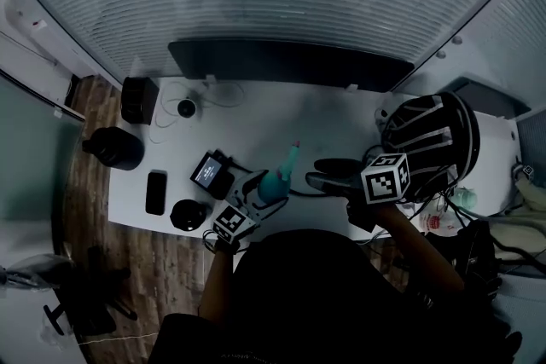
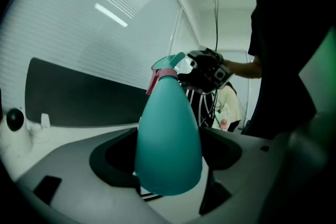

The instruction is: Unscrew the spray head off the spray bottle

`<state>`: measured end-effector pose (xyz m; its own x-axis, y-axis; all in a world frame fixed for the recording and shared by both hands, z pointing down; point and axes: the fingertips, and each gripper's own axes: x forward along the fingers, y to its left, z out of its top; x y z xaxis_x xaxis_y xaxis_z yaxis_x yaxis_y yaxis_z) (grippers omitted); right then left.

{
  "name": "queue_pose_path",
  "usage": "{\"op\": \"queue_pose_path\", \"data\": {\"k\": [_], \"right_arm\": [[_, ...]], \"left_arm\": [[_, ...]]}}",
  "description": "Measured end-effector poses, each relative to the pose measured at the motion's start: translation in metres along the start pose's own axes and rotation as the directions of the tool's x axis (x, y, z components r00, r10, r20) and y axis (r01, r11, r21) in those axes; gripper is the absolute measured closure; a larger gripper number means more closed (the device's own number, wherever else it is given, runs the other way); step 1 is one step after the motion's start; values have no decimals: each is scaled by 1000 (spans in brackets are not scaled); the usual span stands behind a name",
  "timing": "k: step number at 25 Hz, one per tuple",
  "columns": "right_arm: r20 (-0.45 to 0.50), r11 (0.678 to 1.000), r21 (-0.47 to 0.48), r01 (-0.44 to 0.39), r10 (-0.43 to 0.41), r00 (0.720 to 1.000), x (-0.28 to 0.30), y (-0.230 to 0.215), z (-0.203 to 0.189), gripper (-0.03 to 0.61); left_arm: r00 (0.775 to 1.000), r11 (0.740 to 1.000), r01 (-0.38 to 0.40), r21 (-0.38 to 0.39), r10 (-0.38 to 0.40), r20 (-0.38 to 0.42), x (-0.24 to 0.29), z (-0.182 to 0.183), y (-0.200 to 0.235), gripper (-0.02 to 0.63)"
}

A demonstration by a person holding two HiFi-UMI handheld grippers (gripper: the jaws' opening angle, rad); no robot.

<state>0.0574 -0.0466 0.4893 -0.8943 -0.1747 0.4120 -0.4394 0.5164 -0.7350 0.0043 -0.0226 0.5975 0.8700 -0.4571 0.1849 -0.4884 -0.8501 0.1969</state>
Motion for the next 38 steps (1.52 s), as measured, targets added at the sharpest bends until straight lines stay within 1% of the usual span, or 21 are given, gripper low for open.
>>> {"op": "queue_pose_path", "data": {"k": [2, 4, 6, 7, 9, 11, 12, 13, 16, 18, 19, 21, 23, 25, 27, 29, 30, 32, 34, 36, 38], "right_arm": [[-6, 985, 147, -88, 90, 996, 8, 4, -6, 320], [18, 964, 220, -150, 150, 989, 12, 8, -4, 314], [26, 957, 237, -169, 167, 986, 16, 12, -1, 314], [10, 963, 226, -149, 150, 989, 18, 10, -1, 314], [-33, 978, 188, -86, 94, 995, 21, 2, -5, 316], [-82, 991, 133, -26, 37, 996, 22, -7, -12, 340], [-112, 997, 79, 9, 0, 994, 22, -11, -15, 436], [-142, 999, 8, 45, -43, 989, 22, -14, -18, 469], [-241, 967, -231, 106, -163, 957, 25, -17, -28, 483], [-306, 915, -390, 105, -237, 922, 26, -18, -36, 488], [-337, 878, -470, 93, -276, 900, 25, -19, -41, 489], [-391, 792, -609, 49, -353, 850, 24, -17, -50, 489], [-420, 697, -717, -4, -427, 801, 22, -10, -55, 491], [-426, 596, -801, -61, -495, 758, 21, -3, -56, 492], [-424, 512, -851, -117, -539, 727, 19, 6, -56, 492], [-420, 459, -875, -156, -558, 716, 17, 16, -54, 492], [-418, 448, -879, -164, -558, 717, 15, 21, -52, 494], [-404, 454, -879, -148, -544, 735, 11, 25, -45, 494], [-368, 483, -871, -88, -525, 768, 3, 23, -32, 494], [-319, 541, -841, -2, -493, 809, -9, 18, -17, 494], [-263, 625, -776, 81, -438, 859, -22, 18, 1, 494]], "left_arm": [[997, 991, -61, 117, 66, -42, 1, 3, 2, 245], [990, 965, -102, 243, 122, -69, 3, 6, 2, 245], [976, 918, -134, 373, 187, -110, 6, 5, 4, 245], [966, 888, -143, 437, 221, -134, 7, 3, 5, 245], [945, 832, -146, 535, 276, -172, 9, 1, 6, 245], [931, 795, -144, 589, 311, -191, 11, 2, 7, 245], [927, 788, -146, 598, 321, -196, 12, 3, 8, 244], [923, 787, -147, 600, 327, -203, 12, 2, 9, 245], [910, 790, -126, 600, 333, -247, 12, -5, 7, 245], [903, 798, -90, 595, 318, -290, 13, -13, 3, 244], [901, 805, -66, 589, 302, -312, 15, -17, 0, 244], [906, 831, -19, 556, 250, -343, 19, -21, -6, 244], [924, 869, 13, 495, 178, -338, 21, -21, -13, 244], [947, 907, 38, 420, 101, -304, 23, -20, -22, 245], [963, 929, 52, 367, 50, -264, 26, -21, -26, 245], [968, 932, 60, 356, 33, -248, 25, -29, -25, 245], [971, 936, 52, 349, 34, -237, 24, -31, -22, 245], [979, 958, -1, 288, 59, -193, 22, -32, -10, 245], [981, 974, -63, 215, 101, -168, 24, -39, 6, 245], [973, 977, -127, 169, 156, -171, 27, -51, 24, 245], [957, 969, -197, 147, 223, -185, 29, -62, 44, 245]]}}
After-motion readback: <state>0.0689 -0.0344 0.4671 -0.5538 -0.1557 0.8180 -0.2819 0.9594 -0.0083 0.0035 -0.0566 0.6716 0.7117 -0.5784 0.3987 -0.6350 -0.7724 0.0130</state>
